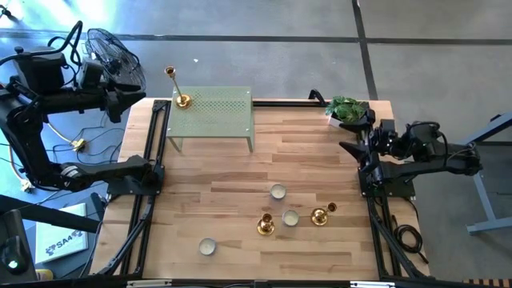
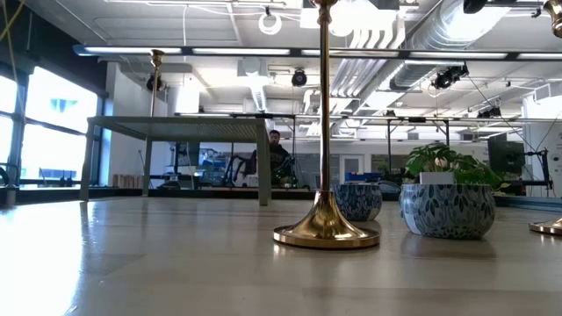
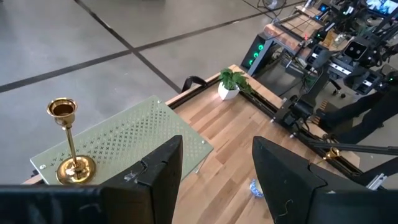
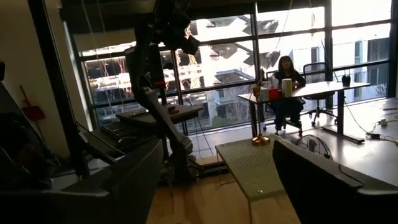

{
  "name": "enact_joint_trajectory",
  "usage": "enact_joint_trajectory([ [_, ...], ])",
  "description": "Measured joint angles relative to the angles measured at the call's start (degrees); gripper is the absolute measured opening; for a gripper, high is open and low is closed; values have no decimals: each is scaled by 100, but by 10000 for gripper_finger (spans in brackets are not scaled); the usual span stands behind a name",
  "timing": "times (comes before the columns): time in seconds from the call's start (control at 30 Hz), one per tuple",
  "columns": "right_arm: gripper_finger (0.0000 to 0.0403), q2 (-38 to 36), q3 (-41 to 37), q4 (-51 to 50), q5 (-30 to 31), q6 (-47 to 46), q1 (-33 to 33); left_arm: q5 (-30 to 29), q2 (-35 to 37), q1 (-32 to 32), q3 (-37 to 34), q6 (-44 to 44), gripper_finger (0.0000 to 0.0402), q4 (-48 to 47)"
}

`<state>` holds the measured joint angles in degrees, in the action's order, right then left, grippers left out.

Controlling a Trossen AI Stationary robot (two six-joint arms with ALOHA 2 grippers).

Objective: Pick & Place candle stick holders
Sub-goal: Put the top right blue patterned round candle on the shelf

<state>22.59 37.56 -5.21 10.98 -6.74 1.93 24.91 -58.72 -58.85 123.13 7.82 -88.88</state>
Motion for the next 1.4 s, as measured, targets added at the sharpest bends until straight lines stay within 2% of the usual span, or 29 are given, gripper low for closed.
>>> enact_joint_trajectory([
  [0.1,323,28,0,-9,-59,377,0,0,0,0,0,1,191,0],
  [0.2,327,143,28,-171,-477,800,-2,63,6,0,0,-1,191,-89],
  [0.3,326,517,348,-1099,-502,573,-2,256,35,-2,-58,1,191,-115],
  [0.47,327,1731,1403,-3152,-481,285,130,376,94,0,-243,-1,191,-124],
  [0.67,326,3241,2765,-4452,-395,159,366,352,166,-2,-578,-11,191,-117],
  [0.87,327,4498,3974,-5572,-408,-643,358,85,155,-2,-710,283,191,-114],
  [0.97,326,4956,4317,-5858,-306,-1448,358,-31,164,-2,-710,296,191,-111],
  [1.13,327,5497,4434,-5983,-14,-2923,374,-2,208,-2,-710,296,191,-114],
  [1.4,326,6193,4398,-6398,-461,-4380,584,-44,215,-2,-710,295,191,-112],
])
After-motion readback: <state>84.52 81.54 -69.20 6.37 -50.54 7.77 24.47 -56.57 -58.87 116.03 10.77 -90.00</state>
